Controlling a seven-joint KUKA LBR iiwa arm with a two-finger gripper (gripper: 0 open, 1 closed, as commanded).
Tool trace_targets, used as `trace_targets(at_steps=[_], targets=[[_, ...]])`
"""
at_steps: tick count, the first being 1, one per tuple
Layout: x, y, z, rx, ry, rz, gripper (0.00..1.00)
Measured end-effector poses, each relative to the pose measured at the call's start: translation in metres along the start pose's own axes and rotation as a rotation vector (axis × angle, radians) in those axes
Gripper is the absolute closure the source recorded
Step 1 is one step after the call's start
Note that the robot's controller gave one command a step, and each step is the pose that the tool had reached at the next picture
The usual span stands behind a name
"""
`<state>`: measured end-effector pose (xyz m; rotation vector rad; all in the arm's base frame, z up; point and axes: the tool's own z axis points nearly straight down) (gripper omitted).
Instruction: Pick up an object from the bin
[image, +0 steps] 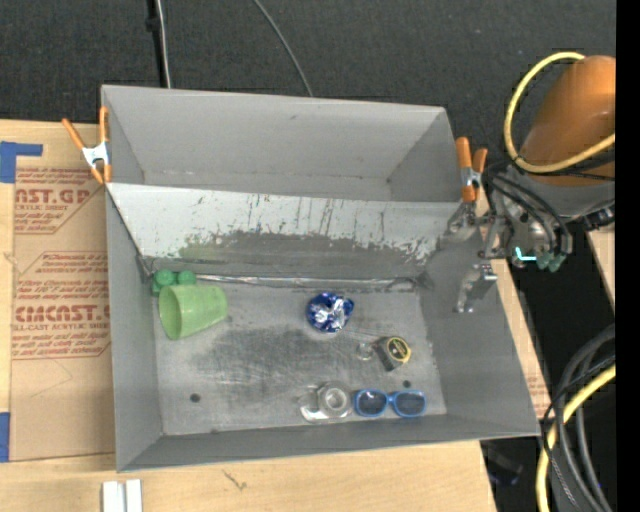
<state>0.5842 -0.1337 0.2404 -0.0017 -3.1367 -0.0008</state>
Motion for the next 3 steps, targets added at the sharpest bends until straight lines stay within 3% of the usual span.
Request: trace_targets(at_steps=[1,2,3], targets=[[0.077,0.053,0.167,0.004,-0.013,-0.173,0.0],[0.103,0.067,0.14,-0.001,-0.005,-0.123,0.0],[0.102,0.066,0.131,0.001,-0.006,-0.277,0.0]])
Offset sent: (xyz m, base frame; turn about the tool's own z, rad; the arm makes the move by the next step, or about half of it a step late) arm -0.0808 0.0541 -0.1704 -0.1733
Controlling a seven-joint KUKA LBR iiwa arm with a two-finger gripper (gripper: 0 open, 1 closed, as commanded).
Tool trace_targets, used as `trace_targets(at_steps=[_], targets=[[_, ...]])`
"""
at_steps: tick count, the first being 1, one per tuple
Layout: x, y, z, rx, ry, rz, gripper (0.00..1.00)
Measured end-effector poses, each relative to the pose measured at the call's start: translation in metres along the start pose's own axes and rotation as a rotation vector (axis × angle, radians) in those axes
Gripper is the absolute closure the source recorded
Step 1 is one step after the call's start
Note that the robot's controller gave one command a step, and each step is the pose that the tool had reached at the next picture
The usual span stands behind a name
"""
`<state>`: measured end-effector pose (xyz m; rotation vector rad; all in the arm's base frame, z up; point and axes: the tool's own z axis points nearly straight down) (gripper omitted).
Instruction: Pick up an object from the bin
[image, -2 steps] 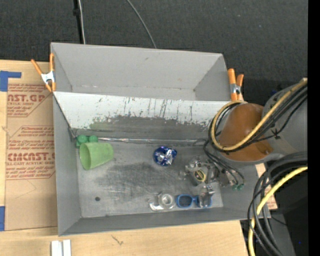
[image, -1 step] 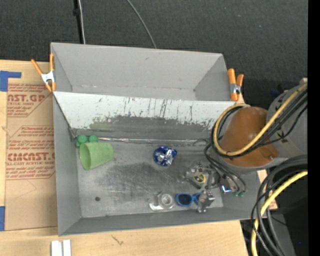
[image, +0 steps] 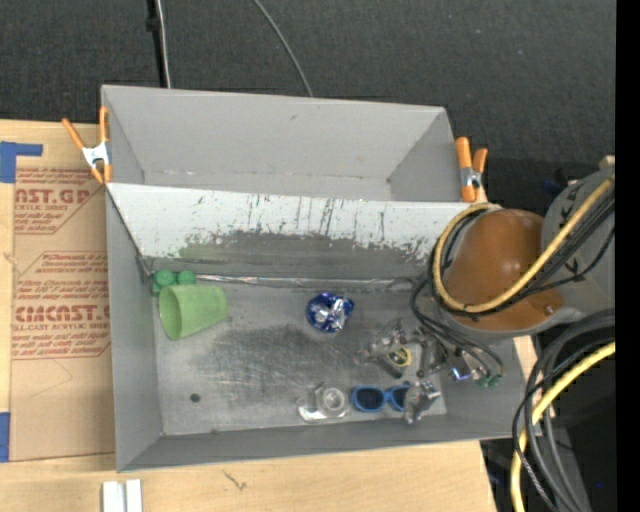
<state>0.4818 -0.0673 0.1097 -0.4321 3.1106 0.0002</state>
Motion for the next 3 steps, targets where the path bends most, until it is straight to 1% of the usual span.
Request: trace_targets(at_steps=[1,2,3], targets=[[-0.004,-0.009,0.035,0.008,-0.025,-0.122,0.0],[-0.005,0.0,0.035,0.009,-0.021,0.018,0.0],[-0.003,0.002,0.035,0.004,-0.009,0.016,1.0]])
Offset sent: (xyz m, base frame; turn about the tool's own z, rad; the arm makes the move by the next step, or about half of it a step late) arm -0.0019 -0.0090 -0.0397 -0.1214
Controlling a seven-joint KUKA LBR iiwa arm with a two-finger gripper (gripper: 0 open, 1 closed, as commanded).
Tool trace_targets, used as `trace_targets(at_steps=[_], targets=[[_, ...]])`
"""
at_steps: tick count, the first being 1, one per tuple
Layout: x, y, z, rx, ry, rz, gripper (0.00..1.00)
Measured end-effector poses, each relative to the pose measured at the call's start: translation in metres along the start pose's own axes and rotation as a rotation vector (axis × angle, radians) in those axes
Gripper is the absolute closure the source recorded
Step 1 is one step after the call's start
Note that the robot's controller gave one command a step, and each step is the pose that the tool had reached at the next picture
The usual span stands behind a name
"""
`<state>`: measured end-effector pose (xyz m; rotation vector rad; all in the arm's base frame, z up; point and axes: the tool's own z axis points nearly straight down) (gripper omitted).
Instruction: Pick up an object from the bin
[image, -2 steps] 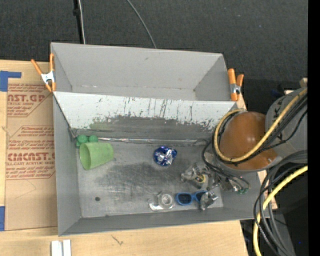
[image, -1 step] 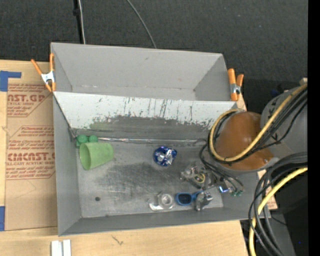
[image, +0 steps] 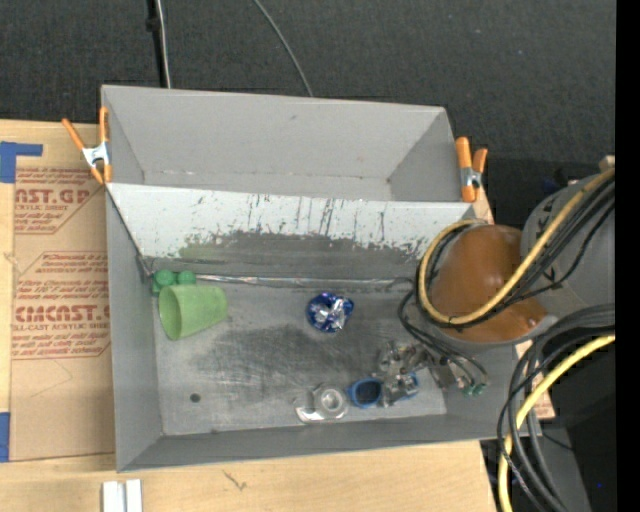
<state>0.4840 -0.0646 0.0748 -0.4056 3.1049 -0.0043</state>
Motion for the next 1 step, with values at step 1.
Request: trace_targets(at_steps=[1], targets=[[-0.0018,0.0001,-0.0376,-0.003,0.006,0.0,1.0]])
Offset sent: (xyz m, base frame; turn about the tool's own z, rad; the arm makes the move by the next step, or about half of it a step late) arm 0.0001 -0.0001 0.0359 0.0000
